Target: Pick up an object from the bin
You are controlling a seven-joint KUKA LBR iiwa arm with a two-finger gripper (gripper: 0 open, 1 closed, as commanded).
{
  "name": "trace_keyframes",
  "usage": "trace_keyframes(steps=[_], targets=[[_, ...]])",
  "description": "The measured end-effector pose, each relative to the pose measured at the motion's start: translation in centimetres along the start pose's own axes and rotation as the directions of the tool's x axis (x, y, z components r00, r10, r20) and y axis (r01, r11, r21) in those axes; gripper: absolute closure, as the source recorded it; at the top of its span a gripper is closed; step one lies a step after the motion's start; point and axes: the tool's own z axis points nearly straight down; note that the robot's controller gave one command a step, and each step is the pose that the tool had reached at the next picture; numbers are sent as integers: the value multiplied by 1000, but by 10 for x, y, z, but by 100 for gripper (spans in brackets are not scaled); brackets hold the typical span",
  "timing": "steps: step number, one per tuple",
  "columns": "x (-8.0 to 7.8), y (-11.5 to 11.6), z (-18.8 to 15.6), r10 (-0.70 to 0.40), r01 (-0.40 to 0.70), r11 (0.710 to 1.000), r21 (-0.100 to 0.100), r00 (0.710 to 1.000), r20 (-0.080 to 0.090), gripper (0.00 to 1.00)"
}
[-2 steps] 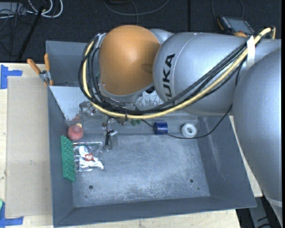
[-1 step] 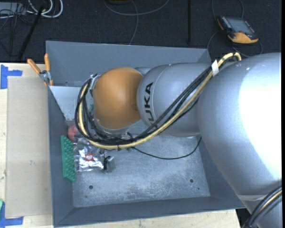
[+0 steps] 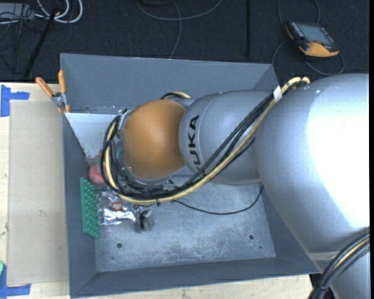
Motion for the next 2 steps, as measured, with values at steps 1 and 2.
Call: trace_keyframes(steps=[1, 2], targets=[[0, -1, -1, 3, -3, 1000, 0, 1000, 2, 100], [-21, -2, -188, -567, 567, 824, 8, 824, 6, 100]])
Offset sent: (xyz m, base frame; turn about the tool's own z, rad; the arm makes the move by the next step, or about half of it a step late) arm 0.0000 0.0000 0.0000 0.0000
